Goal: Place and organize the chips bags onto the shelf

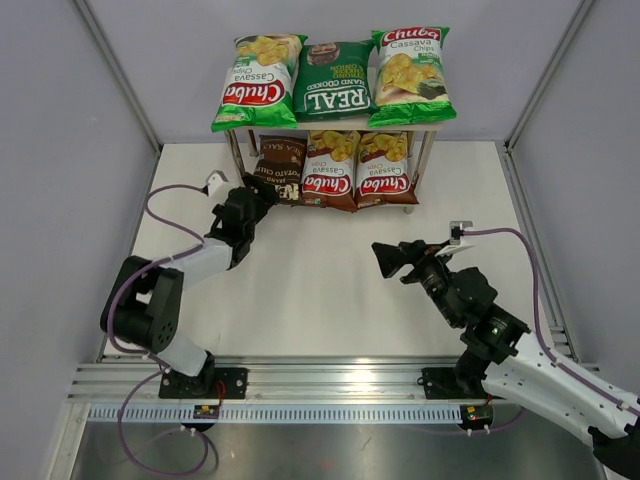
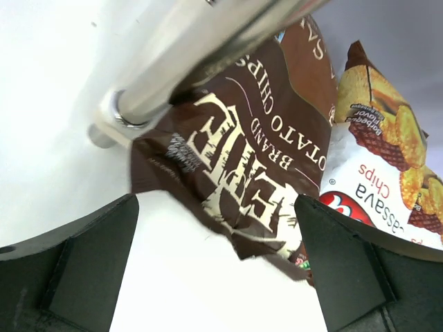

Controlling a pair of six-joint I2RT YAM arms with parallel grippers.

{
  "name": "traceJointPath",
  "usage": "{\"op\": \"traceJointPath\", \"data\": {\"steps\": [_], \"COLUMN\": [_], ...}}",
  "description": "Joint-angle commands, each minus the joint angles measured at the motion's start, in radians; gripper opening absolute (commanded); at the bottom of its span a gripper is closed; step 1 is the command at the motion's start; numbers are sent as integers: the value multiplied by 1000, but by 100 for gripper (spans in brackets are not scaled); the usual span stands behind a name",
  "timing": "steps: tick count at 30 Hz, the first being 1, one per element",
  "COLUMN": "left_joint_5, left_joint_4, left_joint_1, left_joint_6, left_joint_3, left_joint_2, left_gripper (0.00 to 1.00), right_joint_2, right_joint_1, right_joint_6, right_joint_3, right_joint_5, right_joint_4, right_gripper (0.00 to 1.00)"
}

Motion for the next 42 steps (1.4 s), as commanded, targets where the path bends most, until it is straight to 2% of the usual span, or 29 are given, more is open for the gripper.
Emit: {"op": "traceJointPath", "data": {"steps": [1,6,13,21,26,33,38,42], "left_joint_5": [-47,-72,-96,-53,48,-7,-15,2], "left_joint_4": [-89,-265,-663,-966,-1061,-1204,-1140,-1060], "left_joint_1": [17,19,20,19,17,17,17,17], "left_joint_6": [51,127,244,387,431,607,718,723], "left_joint_3": [-28,-36,-3,41,70,161,97,-6], "left_joint_2": [-117,-282,-529,-775,-920,-1055,-1195,-1284], "left_gripper": [99,99,99,99,99,99,99,99], "right_joint_2": [72,152,178,194,185,158,97,13], "right_joint_1": [1,1,1,1,2,1,1,1], "right_joint_6": [-42,-91,-143,-202,-228,-203,-200,-194], "right_joint_3": [90,180,271,372,415,518,556,515], "right_joint_5": [-27,-21,57,235,310,354,423,407], "right_joint_4": [-83,-204,-354,-508,-626,-837,-942,-898], "right_gripper": [93,98,99,99,99,99,99,100]}}
